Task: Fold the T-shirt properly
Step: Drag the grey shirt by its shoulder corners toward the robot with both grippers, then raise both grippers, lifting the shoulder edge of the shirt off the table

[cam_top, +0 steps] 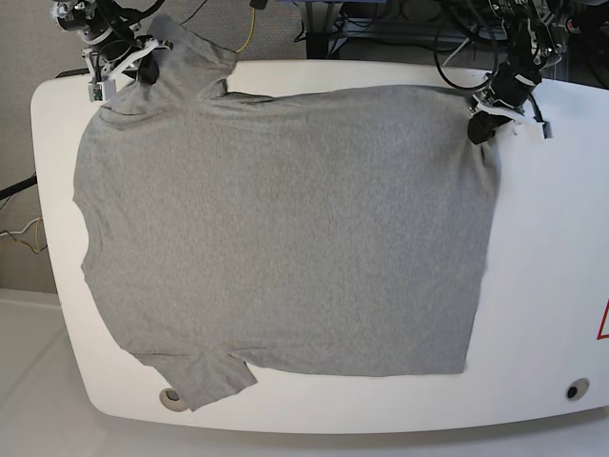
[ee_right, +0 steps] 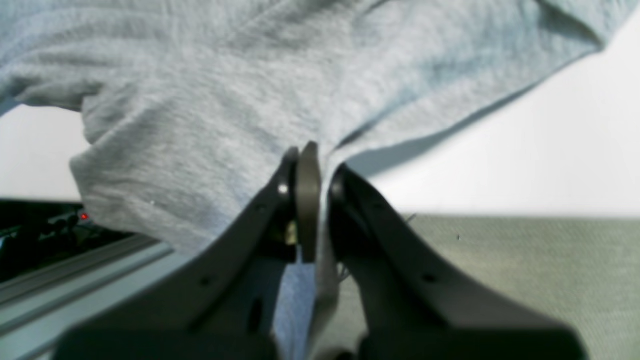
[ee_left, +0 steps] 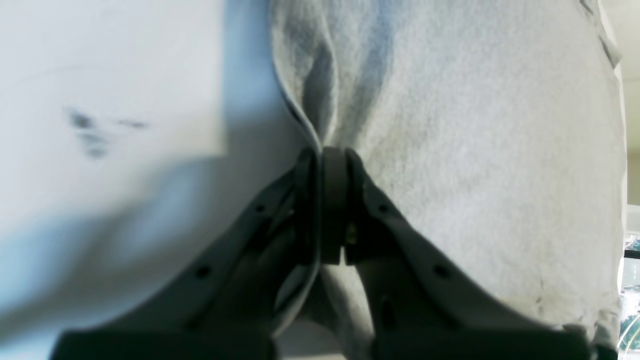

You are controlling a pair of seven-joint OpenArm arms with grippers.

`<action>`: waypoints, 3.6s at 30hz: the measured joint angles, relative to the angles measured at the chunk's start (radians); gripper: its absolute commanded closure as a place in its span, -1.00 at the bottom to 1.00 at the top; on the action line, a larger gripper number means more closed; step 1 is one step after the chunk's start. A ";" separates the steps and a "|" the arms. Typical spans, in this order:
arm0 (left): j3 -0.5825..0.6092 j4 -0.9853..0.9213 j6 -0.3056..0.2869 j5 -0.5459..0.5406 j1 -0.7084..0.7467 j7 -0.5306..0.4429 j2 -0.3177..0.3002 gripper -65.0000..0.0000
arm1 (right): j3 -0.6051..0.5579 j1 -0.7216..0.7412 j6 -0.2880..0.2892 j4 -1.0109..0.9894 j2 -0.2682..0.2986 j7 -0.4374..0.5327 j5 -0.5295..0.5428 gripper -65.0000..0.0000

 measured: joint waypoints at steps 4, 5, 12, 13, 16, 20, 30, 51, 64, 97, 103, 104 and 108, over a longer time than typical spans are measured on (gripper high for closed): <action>-0.008 0.000 -0.011 0.001 0.003 0.002 -0.002 0.98 | 0.000 -0.006 0.000 0.009 -0.003 -0.005 -0.004 1.00; -0.010 0.000 -0.014 0.001 0.003 0.002 -0.002 0.98 | 0.000 -0.007 0.000 0.009 -0.002 -0.006 -0.004 1.00; -0.014 0.000 -0.024 0.006 0.014 -0.008 -0.002 0.98 | 0.000 -0.008 0.000 0.010 -0.002 -0.006 -0.004 1.00; -0.014 0.000 -0.025 0.005 0.015 -0.010 -0.003 0.98 | 0.000 -0.008 0.000 0.011 -0.002 -0.006 -0.004 1.00; -0.014 0.000 -0.025 0.006 0.015 -0.008 -0.003 0.98 | 0.000 -0.008 0.000 0.016 -0.002 -0.007 -0.009 1.00; -0.014 0.021 -0.024 0.021 0.014 0.003 -0.002 0.98 | 0.000 -0.005 -0.001 0.050 -0.002 -0.025 -0.026 1.00; -0.014 0.161 0.042 0.128 0.037 0.113 0.005 0.98 | -0.002 0.003 0.000 0.131 0.001 -0.025 -0.019 1.00; -0.019 0.219 0.063 0.165 0.019 0.199 0.039 0.98 | -0.166 0.058 -0.003 0.152 0.043 -0.029 -0.019 1.00; -0.021 0.227 0.071 0.124 0.011 0.226 0.038 0.98 | -0.162 0.103 -0.003 0.152 0.046 -0.032 -0.027 1.00; -0.054 0.243 0.203 0.110 -0.142 0.268 0.041 0.98 | -0.153 0.240 -0.003 0.151 0.098 -0.077 -0.027 1.00; -0.066 0.241 0.205 0.116 -0.172 0.273 0.042 0.98 | -0.155 0.294 -0.003 0.151 0.098 -0.114 -0.026 1.00; -0.074 0.241 0.205 0.114 -0.180 0.273 0.043 0.98 | -0.155 0.302 -0.003 0.151 0.098 -0.117 -0.026 1.00; -0.107 0.231 0.205 0.113 -0.214 0.270 0.041 0.98 | -0.157 0.332 -0.003 0.151 0.098 -0.130 -0.026 1.00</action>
